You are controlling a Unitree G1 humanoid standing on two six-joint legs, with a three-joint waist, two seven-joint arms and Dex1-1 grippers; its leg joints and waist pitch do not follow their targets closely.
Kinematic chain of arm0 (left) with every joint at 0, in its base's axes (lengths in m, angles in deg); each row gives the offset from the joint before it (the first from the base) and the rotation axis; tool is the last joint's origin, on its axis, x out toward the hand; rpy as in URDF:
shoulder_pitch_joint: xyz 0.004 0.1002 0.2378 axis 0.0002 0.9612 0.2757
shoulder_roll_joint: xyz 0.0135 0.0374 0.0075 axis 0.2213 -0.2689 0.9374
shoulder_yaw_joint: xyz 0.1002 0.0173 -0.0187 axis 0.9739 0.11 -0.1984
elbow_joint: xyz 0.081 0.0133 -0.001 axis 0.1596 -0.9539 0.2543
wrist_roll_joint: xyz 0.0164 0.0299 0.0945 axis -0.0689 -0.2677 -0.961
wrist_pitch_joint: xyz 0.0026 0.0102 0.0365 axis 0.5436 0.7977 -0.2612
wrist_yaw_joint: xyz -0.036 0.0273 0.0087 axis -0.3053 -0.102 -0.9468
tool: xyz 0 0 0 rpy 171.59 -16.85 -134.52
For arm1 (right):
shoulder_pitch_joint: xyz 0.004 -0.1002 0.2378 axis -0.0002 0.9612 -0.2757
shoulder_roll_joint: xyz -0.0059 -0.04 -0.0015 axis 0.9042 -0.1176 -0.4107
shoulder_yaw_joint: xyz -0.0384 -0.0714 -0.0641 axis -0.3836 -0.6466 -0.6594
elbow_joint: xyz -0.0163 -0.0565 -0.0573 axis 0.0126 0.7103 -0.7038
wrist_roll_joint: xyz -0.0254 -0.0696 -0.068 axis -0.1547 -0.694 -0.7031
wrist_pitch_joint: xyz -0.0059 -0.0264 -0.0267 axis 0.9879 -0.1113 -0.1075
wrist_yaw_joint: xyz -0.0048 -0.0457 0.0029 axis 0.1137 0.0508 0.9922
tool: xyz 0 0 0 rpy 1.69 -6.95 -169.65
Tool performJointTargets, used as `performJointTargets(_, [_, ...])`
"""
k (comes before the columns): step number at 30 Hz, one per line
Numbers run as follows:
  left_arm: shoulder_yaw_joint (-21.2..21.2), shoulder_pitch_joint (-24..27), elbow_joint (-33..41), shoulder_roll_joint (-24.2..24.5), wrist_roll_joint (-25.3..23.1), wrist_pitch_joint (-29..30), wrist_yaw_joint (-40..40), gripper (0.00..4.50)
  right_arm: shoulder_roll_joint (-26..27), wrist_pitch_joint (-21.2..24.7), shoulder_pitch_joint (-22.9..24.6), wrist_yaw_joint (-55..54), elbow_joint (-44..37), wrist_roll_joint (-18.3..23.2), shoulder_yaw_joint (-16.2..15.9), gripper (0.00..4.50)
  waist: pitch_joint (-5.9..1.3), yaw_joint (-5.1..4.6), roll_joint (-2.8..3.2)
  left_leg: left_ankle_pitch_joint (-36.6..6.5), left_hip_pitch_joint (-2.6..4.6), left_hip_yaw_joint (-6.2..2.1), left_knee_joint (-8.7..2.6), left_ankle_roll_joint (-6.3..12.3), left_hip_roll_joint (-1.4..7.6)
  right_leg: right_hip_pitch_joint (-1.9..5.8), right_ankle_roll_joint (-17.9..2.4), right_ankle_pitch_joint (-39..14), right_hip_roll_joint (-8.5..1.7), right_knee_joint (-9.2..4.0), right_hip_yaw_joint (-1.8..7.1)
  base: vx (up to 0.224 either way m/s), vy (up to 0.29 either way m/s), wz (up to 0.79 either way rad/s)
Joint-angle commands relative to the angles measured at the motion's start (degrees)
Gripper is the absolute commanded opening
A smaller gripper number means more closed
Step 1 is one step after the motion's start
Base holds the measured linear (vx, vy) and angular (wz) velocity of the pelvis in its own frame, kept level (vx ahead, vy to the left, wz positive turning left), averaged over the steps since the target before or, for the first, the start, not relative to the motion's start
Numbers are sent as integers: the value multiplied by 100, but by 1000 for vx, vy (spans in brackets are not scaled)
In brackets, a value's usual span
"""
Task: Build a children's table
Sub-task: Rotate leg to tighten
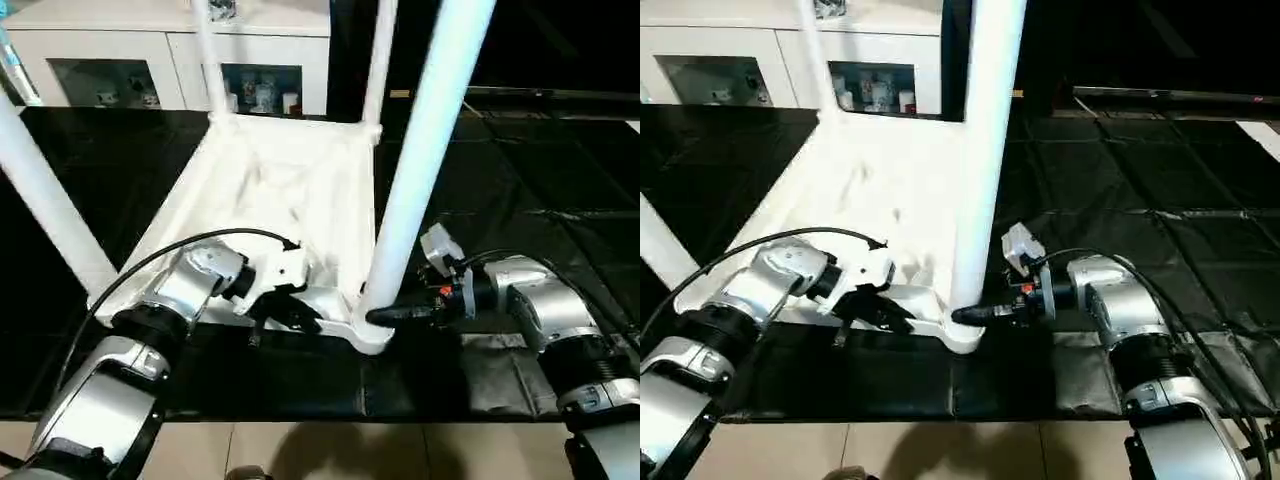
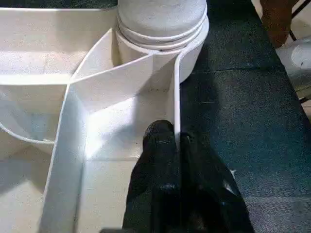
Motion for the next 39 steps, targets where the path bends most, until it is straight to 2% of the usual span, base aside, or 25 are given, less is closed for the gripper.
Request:
performJointTargets(1, [94, -210, 18, -86, -56, -86, -52, 0, 14, 103, -111, 110, 47, 44, -21, 209, -437, -26, -45, -625, 19, -9, -342, 421, 172, 370, -1224, -941, -428, -371, 312, 0, 0, 0])
performJointTargets(8, [-74, -297, -196, -199, -33, 270, 416, 0, 27, 215, 48, 102, -142, 130, -50, 207, -434, 1, -48, -650, 24, -6, -336, 396, 173, 368, -1214, -1007, -430, -376, 315, 0, 0, 0])
performJointTargets(10, [-195, -329, -228, -284, 29, 465, 661, 0, 79, 310, 145, -144, -267, 142, -2, 207, -432, 13, -39, -633, 25, -9, -338, 404, 173, 366, -1201, -1011, -428, -381, 315, 0, 0, 0])
performJointTargets(12, [-349, -375, -261, -422, 123, 749, 972, 0, 225, 397, 263, -656, -374, 102, 89, 207, -435, 8, -55, -594, 15, -18, -339, 369, 168, 377, -1185, -985, -429, -371, 308, 0, 0, 0])
performJointTargets(14, [-500, -440, -287, -602, 209, 1099, 1352, 0, 489, 440, 350, -1483, -422, -43, 201, 207, -430, -17, -50, -618, 12, -21, -344, 319, 157, 375, -1129, -1084, -434, -389, 308, 0, 0, 0])
performJointTargets(15, [-543, -461, -281, -667, 234, 1221, 1474, 0, 596, 468, 373, -1808, -439, -107, 235, 207, -418, -88, -62, -642, -22, -35, -364, 223, 128, 403, -1026, -1315, -431, -409, 286, 0, 0, 0])
performJointTargets(16, [-609, -493, -274, -776, 267, 1381, 1680, 0, 724, 579, 392, -2162, -457, -198, 240, 206, -418, -88, -62, -642, -22, -35, -364, 223, 128, 403, -1026, -1315, -431, -409, 286, 0, 0, 0])
performJointTargets(17, [-622, -499, -273, -796, 273, 1411, 1719, 0, 749, 600, 395, -2230, -461, -215, 241, 205, -407, -134, -67, -678, -9, -21, -360, 193, 107, 386, -941, -1525, -418, -452, 285, 0, 0, 0])
performJointTargets(20, [-797, -577, -229, -1236, 325, 1867, 2504, 0, 1372, 1001, 325, -3697, -360, -451, 411, 201, -395, -234, -48, -675, 3, -24, -369, 184, 100, 371, -920, -1650, -417, -485, 296, 0, 0, 0])
performJointTargets(21, [-927, -634, -268, -1577, 356, 2038, 3099, 0, 1795, 1059, 170, -4595, -130, -543, 560, 200, -397, -298, -47, -726, 5, -31, -380, 109, 85, 374, -885, -1796, -416, -501, 285, 0, 0, 0])
performJointTargets(23, [-957, -654, -286, -1652, 349, 2064, 3247, 0, 1879, 1079, 122, -4784, -71, -551, 601, 200, -390, -324, -48, -769, 11, -32, -381, 121, 69, 377, -850, -1914, -403, -529, 276, 0, 0, 0])
performJointTargets(25, [-1060, -757, -367, -1879, 318, 2110, 3753, 0, 2145, 1161, -78, -5344, 154, -475, 817, 200, -398, -338, -35, -789, 28, -22, -377, 185, 73, 369, -856, -1846, -401, -542, 289, 0, 0, 0])
performJointTargets(28, [-1057, -813, -364, -1966, 250, 2091, 3965, 0, 2232, 1219, -157, -5508, 208, -434, 911, 200, -404, -325, -19, -735, 29, -21, -381, 251, 81, 372, -921, -1599, -396, -517, 302, 0, 0, 0])
performJointTargets(30, [-1044, -795, -276, -1984, 234, 2151, 3946, 0, 2268, 1266, -136, -5558, 144, -469, 934, 255, -413, -313, -38, -644, 18, -21, -383, 317, 84, 392, -962, -1316, -394, -488, 308, 0, 0, 0])
performJointTargets(33, [-981, -724, -140, -1895, 185, 2195, 3825, 0, 2248, 1226, -89, -5522, 70, -494, 975, 287, -413, -310, -16, -616, 16, -24, -385, 361, 89, 397, -1018, -1179, -403, -473, 310, 0, 0, 0])
performJointTargets(37, [-854, -625, -117, -1642, 69, 2031, 3573, 0, 2005, 753, -16, -5304, 75, -610, 873, 316, -415, -311, -3, -723, 18, -27, -389, 329, 98, 404, -1036, -1193, -418, -483, 311, 0, 0, 0])
performJointTargets(39, [-801, -553, -87, -1484, 49, 1953, 3371, 0, 1807, 465, 62, -5052, -7, -650, 779, 332, -425, -314, 1, -661, 16, -26, -384, 350, 101, 407, -1084, -1013, -412, -462, 316, 0, 0, 0])
